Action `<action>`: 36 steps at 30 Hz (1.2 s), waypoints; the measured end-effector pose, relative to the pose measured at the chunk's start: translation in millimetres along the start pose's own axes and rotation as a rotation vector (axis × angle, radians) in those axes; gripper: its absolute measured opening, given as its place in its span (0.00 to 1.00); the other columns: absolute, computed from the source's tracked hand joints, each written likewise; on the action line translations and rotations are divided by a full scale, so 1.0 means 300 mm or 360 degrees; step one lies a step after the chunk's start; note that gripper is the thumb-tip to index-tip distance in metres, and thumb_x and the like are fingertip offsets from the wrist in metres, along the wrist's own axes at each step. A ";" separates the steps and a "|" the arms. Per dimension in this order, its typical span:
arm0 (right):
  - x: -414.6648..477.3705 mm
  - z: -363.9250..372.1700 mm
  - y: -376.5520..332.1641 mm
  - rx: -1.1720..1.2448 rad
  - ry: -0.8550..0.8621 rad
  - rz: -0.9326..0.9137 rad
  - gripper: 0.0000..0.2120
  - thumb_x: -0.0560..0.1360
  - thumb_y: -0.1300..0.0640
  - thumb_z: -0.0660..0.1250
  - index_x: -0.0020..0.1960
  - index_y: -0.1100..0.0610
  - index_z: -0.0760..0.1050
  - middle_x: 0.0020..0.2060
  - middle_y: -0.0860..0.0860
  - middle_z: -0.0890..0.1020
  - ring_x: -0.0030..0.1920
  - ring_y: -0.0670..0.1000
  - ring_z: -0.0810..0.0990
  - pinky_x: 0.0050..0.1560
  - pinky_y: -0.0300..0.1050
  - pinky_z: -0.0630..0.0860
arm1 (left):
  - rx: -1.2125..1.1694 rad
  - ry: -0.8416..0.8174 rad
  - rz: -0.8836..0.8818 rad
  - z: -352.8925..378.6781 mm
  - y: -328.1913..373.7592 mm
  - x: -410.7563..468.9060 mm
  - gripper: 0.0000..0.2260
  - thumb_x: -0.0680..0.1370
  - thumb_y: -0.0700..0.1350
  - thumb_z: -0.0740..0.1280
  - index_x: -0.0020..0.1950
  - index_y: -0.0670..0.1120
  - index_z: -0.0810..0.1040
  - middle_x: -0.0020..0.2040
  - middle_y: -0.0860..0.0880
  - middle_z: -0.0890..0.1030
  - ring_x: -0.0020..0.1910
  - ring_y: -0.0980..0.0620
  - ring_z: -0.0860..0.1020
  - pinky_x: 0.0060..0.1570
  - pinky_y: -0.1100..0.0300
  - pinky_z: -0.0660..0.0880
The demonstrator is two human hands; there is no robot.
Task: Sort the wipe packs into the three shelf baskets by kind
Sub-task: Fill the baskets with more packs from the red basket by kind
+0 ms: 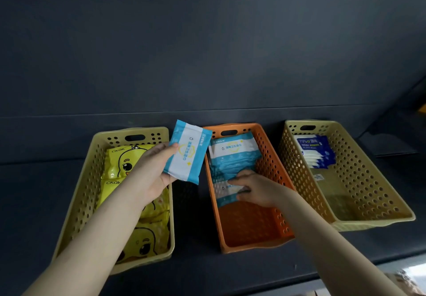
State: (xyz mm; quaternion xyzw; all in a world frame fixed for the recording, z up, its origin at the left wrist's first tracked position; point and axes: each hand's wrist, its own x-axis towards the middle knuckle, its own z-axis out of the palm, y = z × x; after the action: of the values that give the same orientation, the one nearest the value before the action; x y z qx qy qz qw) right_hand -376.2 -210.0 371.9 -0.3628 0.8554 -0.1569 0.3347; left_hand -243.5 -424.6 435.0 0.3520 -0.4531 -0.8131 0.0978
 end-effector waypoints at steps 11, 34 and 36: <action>-0.121 -0.095 -0.118 0.1586 0.0591 -0.0010 0.14 0.79 0.46 0.61 0.59 0.50 0.78 0.52 0.49 0.84 0.53 0.50 0.83 0.57 0.48 0.79 | 0.0322 -0.0393 0.0141 0.086 0.000 0.007 0.09 0.79 0.40 0.65 0.58 0.45 0.79 0.52 0.46 0.84 0.50 0.51 0.82 0.48 0.58 0.79; 0.002 -0.141 -0.127 -0.0325 -0.0002 0.0072 0.16 0.79 0.55 0.63 0.67 0.50 0.71 0.62 0.49 0.75 0.58 0.49 0.76 0.58 0.47 0.75 | 0.1499 -0.0529 0.0443 0.101 -0.040 0.088 0.28 0.78 0.41 0.67 0.75 0.54 0.62 0.69 0.53 0.70 0.63 0.62 0.65 0.62 0.61 0.63; 0.013 -0.119 -0.109 -0.0295 0.0099 0.0083 0.24 0.75 0.55 0.69 0.70 0.47 0.68 0.66 0.48 0.72 0.63 0.49 0.73 0.62 0.49 0.73 | 0.1505 -0.0529 0.0447 0.098 -0.040 0.090 0.28 0.78 0.42 0.68 0.75 0.54 0.61 0.72 0.51 0.69 0.64 0.60 0.66 0.63 0.60 0.63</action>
State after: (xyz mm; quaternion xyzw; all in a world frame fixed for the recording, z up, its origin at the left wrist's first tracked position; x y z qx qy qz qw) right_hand -385.8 -234.4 412.7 -0.3648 0.8853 -0.0795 0.2771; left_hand -280.7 -411.1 422.2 0.1597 -0.8232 -0.5436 -0.0372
